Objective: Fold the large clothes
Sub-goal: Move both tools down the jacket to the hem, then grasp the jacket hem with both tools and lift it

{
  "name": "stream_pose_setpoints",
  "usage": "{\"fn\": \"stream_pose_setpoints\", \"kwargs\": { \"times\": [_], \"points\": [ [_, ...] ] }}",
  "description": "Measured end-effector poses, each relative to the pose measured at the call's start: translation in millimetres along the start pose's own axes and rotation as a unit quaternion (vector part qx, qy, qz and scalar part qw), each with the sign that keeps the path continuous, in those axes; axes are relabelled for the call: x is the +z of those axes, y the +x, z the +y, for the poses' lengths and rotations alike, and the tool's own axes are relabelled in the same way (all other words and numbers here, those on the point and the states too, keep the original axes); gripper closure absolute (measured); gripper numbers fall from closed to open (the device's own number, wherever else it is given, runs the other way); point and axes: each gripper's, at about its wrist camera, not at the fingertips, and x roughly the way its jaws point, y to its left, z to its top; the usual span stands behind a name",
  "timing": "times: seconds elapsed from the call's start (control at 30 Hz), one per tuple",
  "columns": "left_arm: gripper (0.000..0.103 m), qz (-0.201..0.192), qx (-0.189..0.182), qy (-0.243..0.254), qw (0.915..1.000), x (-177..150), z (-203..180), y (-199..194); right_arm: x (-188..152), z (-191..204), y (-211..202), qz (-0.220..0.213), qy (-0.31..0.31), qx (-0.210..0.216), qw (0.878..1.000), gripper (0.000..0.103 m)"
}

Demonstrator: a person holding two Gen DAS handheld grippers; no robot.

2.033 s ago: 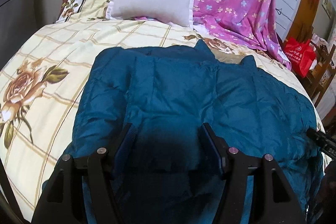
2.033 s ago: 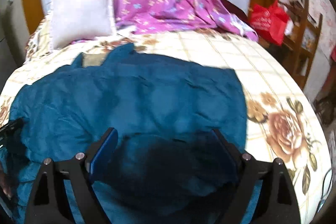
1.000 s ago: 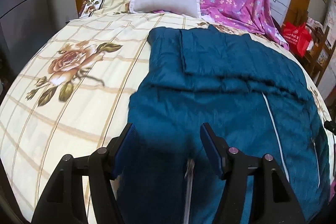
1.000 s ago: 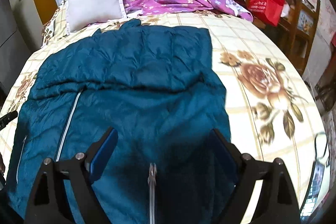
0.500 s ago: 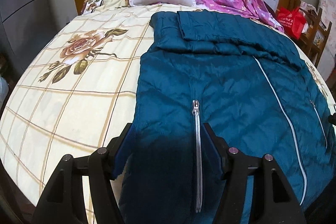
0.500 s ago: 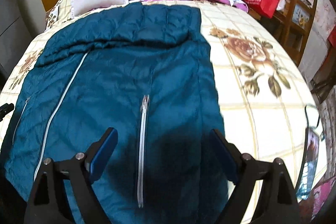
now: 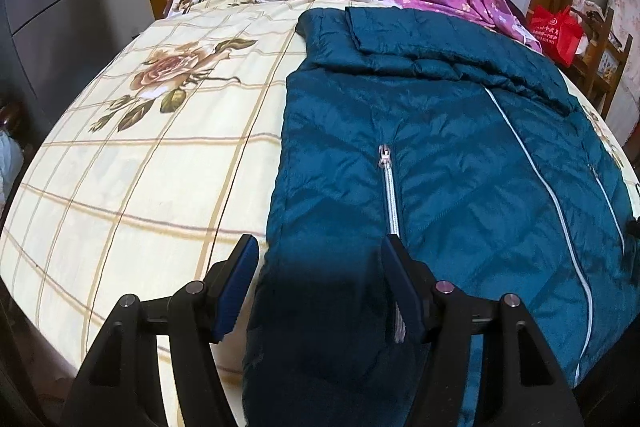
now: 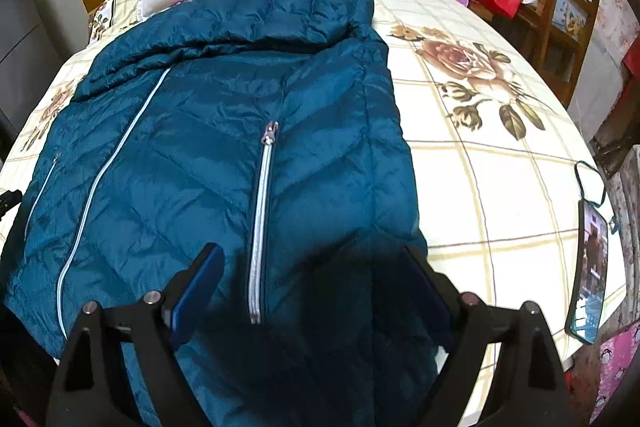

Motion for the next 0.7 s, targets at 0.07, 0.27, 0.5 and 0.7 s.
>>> {"fn": "stream_pose_setpoints", "kwargs": {
  "times": [0.07, 0.27, 0.5, 0.7],
  "points": [
    [0.05, 0.003, 0.001, 0.001, 1.0, -3.5, 1.2, -1.6, -2.0, -0.6, -1.0, 0.002, -0.002, -0.001, 1.0, 0.012],
    [0.05, 0.012, -0.008, -0.004, 0.9999, -15.3, 10.7, -9.1, -10.4, -3.7, -6.2, 0.007, -0.009, -0.005, 1.0, 0.012],
    [0.05, 0.029, -0.044, -0.027, 0.9982, -35.4, 36.4, -24.3, -22.6, -10.3, -12.1, 0.02, -0.018, -0.008, 1.0, 0.012],
    [0.05, 0.046, -0.093, -0.078, 0.9915, -51.3, 61.3, -30.3, -31.2, -18.9, -11.4, 0.037, -0.011, 0.007, 0.999, 0.012]
  ]
}}
